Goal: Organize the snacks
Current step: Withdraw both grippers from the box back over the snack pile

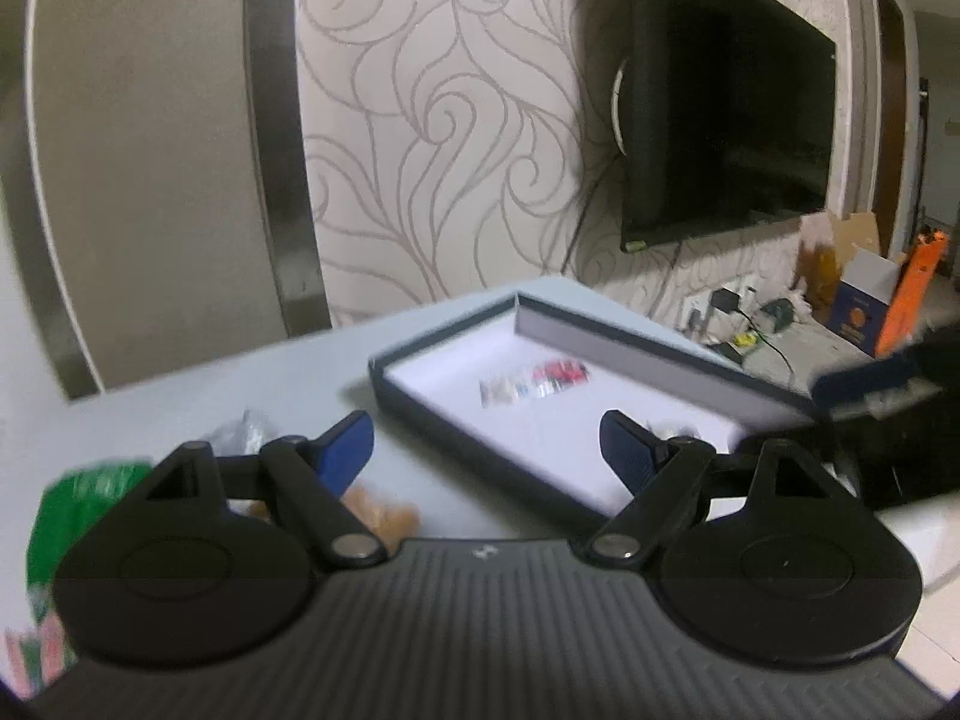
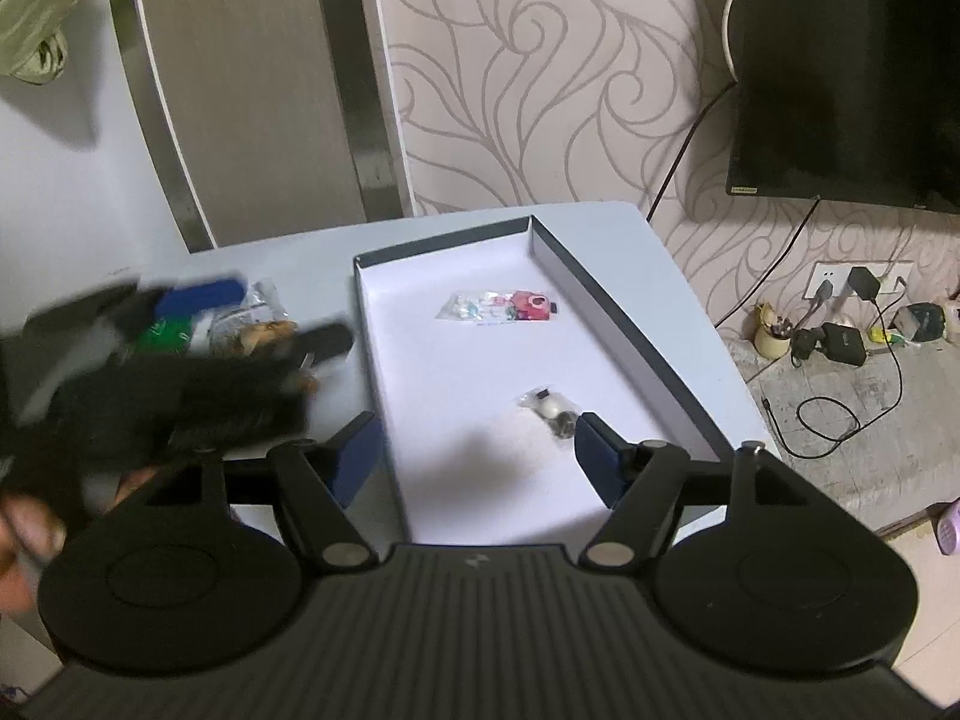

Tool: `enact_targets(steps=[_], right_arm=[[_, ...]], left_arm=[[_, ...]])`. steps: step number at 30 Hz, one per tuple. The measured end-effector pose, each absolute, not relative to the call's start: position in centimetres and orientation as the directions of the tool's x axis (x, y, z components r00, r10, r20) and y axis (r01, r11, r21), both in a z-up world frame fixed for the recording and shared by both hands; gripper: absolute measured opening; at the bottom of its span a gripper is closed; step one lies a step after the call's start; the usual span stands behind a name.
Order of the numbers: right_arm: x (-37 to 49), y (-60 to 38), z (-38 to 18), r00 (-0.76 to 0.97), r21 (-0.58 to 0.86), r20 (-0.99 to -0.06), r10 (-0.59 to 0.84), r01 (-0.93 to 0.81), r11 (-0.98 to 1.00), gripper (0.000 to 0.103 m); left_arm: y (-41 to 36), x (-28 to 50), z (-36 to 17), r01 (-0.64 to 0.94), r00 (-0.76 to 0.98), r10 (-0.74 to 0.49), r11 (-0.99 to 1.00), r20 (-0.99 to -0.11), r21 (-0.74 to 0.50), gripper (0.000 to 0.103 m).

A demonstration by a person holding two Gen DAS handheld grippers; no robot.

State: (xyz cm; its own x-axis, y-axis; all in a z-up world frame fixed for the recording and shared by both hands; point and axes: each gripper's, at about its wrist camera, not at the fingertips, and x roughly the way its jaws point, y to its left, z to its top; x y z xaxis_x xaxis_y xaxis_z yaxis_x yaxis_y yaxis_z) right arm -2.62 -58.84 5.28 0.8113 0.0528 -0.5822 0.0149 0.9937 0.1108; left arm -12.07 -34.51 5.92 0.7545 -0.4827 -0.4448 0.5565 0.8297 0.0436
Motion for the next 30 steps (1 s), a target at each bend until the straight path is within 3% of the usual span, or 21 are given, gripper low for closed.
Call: enact_targets(steps=[7,13,17,22,27,30], right_arm=[[-4.5,-56.2,5.1,0.811,0.113,-0.583,0.049,0.021,0.993,0.075],[-4.7,-52.4,4.6,0.796,0.076,-0.596,0.107,-0.076,0.994,0.074],[-4.0,-49.7,3.7,0.764,0.051,-0.627,0.153,-0.156,0.986,0.062],[-3.3,-46.8,3.0,0.736,-0.006,-0.657,0.163,-0.221,0.975,0.058],[-2.4,-44.9,1.7,0.694,-0.036,-0.697,0.180,-0.285,0.958,0.058],[-2.1,-43.8,1.2,0.681,-0.082,-0.710,0.182,-0.336,0.938,0.058]], left_arm=[[-29.5,-13.7,3.9,0.523,0.771,-0.433,0.849,-0.467,0.077,0.084],[-25.2,-12.8,1.8,0.451,0.784,-0.343,0.888,-0.517,0.094,0.084],[-22.5,-12.2,0.8,0.407,0.809,-0.282,0.902,-0.515,0.146,0.086],[-18.6,-10.3,0.5,0.305,0.830,-0.173,0.937,-0.530,0.172,0.084],[-17.9,-11.2,1.8,0.339,0.830,-0.243,0.935,-0.503,0.108,0.084],[-19.1,-12.9,2.0,0.461,0.793,-0.368,0.883,-0.485,0.085,0.084]])
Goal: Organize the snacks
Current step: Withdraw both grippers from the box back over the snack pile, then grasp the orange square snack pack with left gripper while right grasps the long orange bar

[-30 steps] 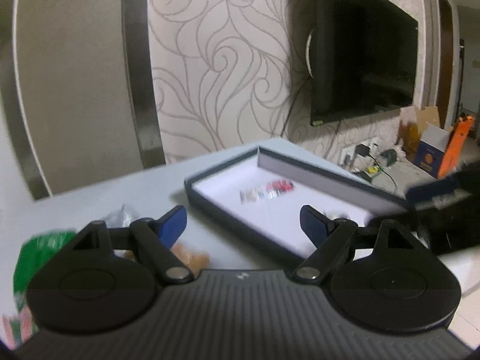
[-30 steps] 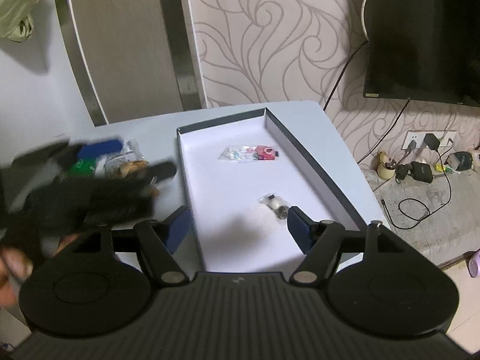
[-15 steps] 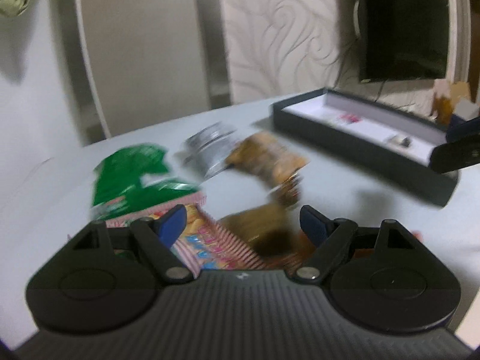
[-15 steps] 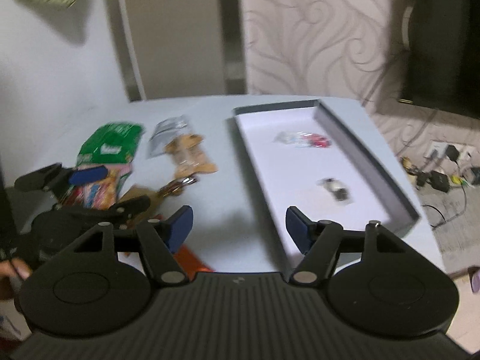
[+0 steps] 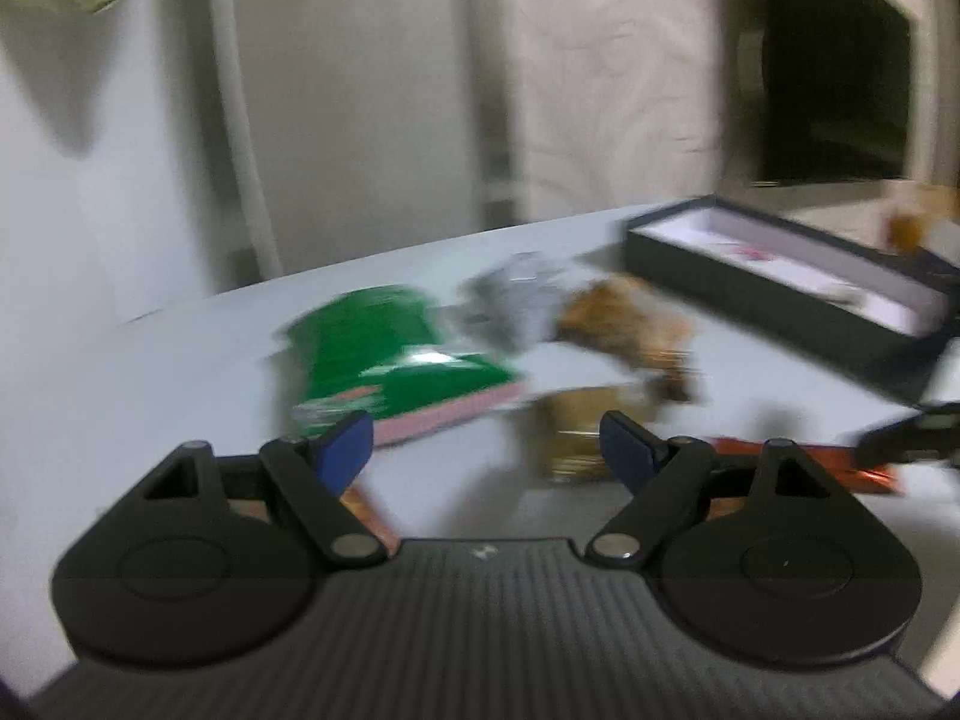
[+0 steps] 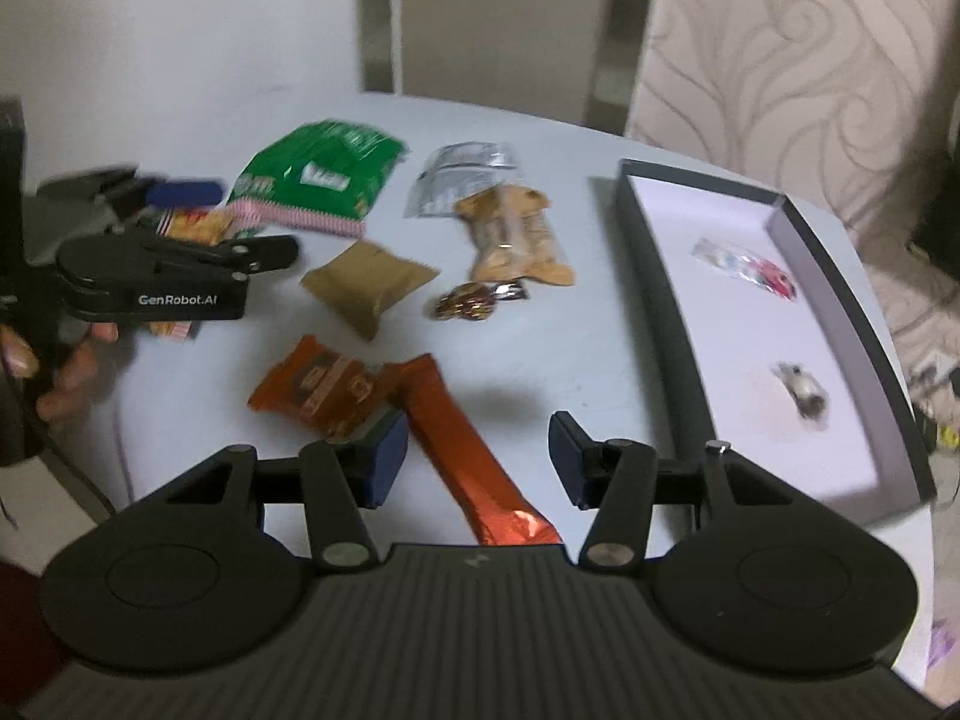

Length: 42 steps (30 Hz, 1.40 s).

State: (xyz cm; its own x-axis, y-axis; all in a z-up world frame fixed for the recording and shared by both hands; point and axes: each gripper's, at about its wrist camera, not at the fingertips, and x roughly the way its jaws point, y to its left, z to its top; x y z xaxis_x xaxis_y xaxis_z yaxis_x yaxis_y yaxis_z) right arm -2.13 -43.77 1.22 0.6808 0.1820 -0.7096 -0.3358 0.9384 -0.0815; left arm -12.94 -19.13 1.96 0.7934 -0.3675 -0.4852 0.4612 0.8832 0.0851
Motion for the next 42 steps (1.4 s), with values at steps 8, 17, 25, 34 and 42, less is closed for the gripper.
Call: enact_targets(steps=[8,17,25,34,42], right_arm=[[-1.4,-43.0,-0.6,0.641,-0.135,-0.751,0.161,-0.387,0.912,0.058],[-0.1,-43.3,-1.7,0.611,-0.100,-0.770,0.181,-0.397,0.912,0.053],[1.2,-42.8,-2.1,0.579,-0.050,-0.785,0.222,-0.416,0.908,0.034],[1.3,-44.1,-1.8,0.568,0.064,-0.787,0.243,-0.317,0.946,0.028],[0.9,-42.9,-2.2,0.593,-0.046,-0.785,0.182,-0.349,0.936,0.033]], left_arm=[[-22.4,-15.9,0.0,0.737,0.637,-0.564,0.647,-0.525,0.198,0.084],[-23.3,-14.0,-0.7,0.809,0.526,-0.592,0.570,-0.610,0.144,0.062],[-22.4,-14.2,-0.5,0.793,0.521,-0.592,0.602,-0.615,0.093,0.055],[-21.2,-13.0,-0.1,0.724,0.545,-0.568,0.690,-0.617,0.005,0.041],[-21.5,-13.2,-0.4,0.699,0.573,-0.521,0.713,-0.632,0.046,0.055]])
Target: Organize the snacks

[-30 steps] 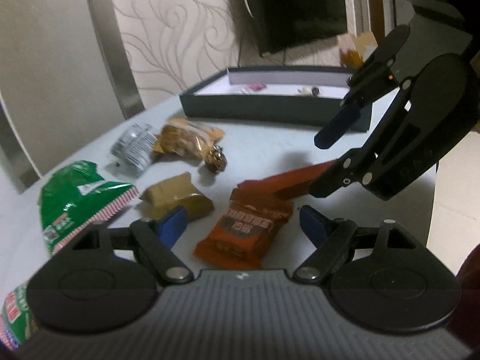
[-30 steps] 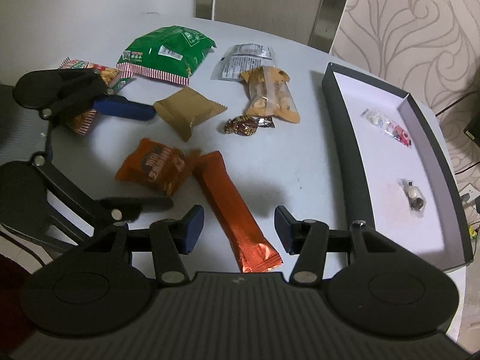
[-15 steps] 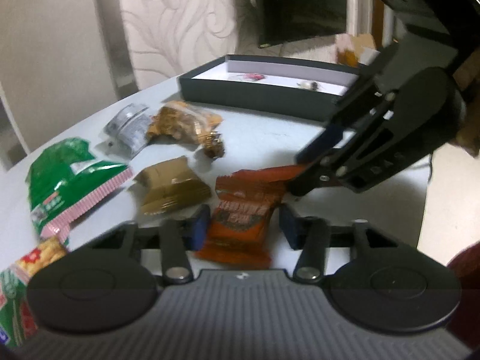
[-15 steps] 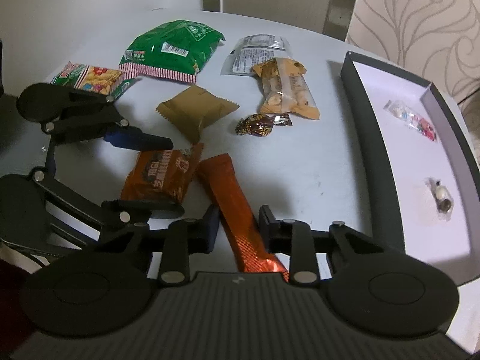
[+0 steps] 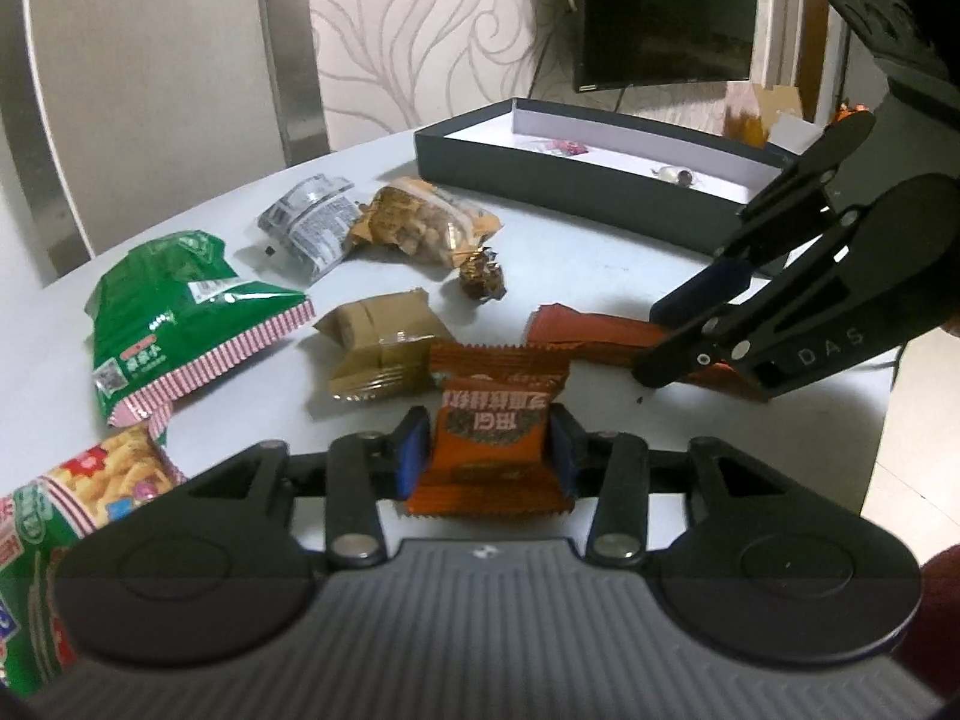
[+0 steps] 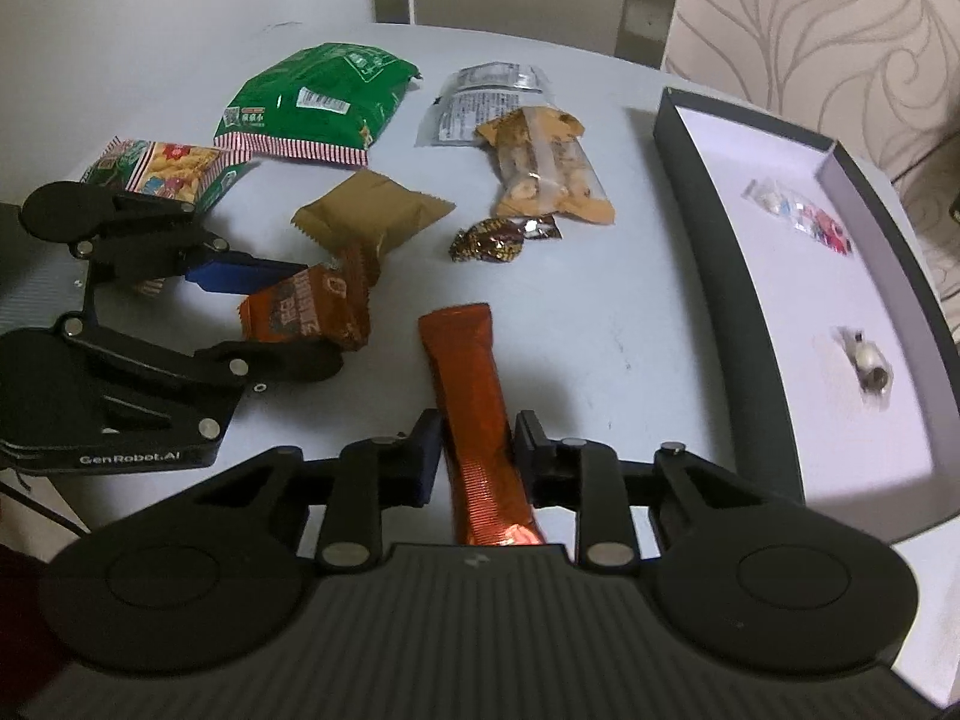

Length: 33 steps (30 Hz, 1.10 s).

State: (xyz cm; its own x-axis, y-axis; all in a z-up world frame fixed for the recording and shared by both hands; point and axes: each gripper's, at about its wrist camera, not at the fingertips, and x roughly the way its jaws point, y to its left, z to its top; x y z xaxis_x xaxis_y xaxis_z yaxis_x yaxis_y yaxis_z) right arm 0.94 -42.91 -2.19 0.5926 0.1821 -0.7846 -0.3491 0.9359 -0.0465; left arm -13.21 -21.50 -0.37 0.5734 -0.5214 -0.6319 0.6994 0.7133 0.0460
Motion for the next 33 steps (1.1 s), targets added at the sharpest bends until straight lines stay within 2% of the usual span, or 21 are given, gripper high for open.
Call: enact_targets(steps=[1,4,6,10,14,33], right_arm=[[1.1,-42.9,-2.2,0.593,-0.043,-0.784,0.185,-0.350,0.936,0.033],[1.4,-42.9,-2.2,0.590,-0.035,-0.783,0.195,-0.355,0.934,0.033],[1.5,-43.1,-2.2,0.591,-0.022,-0.782,0.196,-0.341,0.940,0.028],[1.4,-44.0,-2.0,0.579,0.069,-0.779,0.243,-0.305,0.950,0.025],[0.7,-44.2,-1.6,0.584,0.101,-0.768,0.264,-0.296,0.950,0.025],[-2.0,-45.6,2.8,0.671,0.135,-0.680,0.297,-0.284,0.949,0.025]], left_arm=[[-21.5,-13.0,-0.4,0.686,0.580,-0.510,0.726,-0.635,0.044,0.058],[-21.2,-12.7,-0.4,0.680,0.574,-0.518,0.733,-0.634,0.017,0.058],[-21.3,-12.8,-0.3,0.679,0.579,-0.516,0.733,-0.631,0.024,0.041],[-21.3,-12.8,-0.1,0.670,0.575,-0.516,0.742,-0.635,0.003,0.040],[-21.3,-13.0,0.1,0.657,0.580,-0.505,0.754,-0.640,0.001,0.040],[-20.9,-12.7,2.7,0.580,0.682,-0.462,0.814,-0.567,0.036,0.040]])
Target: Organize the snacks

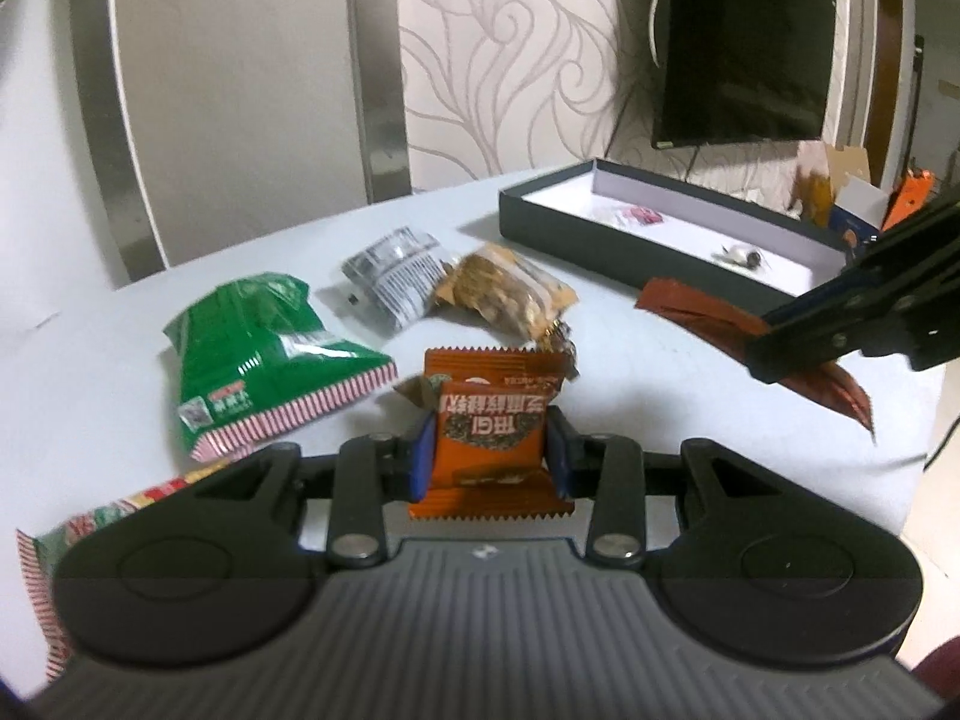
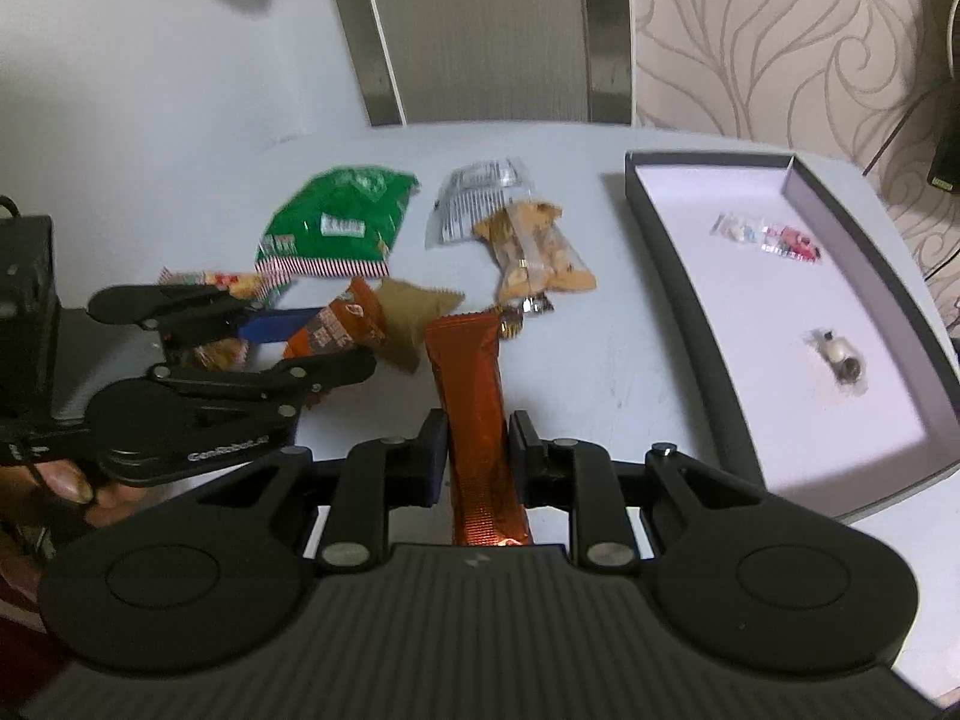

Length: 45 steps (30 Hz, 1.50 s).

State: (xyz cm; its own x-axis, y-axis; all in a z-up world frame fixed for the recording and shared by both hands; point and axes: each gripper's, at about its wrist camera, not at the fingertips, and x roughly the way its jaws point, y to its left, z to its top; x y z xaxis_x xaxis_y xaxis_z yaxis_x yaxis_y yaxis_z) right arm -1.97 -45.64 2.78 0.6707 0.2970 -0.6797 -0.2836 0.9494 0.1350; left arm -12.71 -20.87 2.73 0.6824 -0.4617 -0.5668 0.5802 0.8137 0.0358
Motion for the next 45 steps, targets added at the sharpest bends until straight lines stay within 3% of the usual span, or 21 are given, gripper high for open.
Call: enact_targets(steps=[23,45], right_arm=[[-3.5,-46.3,6.5,0.736,0.171,-0.595,0.323,-0.277,0.946,0.025],[-3.7,-47.6,7.7,0.759,0.190,-0.574,0.309,-0.244,0.951,0.025]], left_arm=[[-24.3,-9.6,6.2,0.559,0.745,-0.450,0.824,-0.492,0.093,0.040],[-28.0,-6.3,8.1,0.536,0.769,-0.436,0.838,-0.467,0.100,0.040]])
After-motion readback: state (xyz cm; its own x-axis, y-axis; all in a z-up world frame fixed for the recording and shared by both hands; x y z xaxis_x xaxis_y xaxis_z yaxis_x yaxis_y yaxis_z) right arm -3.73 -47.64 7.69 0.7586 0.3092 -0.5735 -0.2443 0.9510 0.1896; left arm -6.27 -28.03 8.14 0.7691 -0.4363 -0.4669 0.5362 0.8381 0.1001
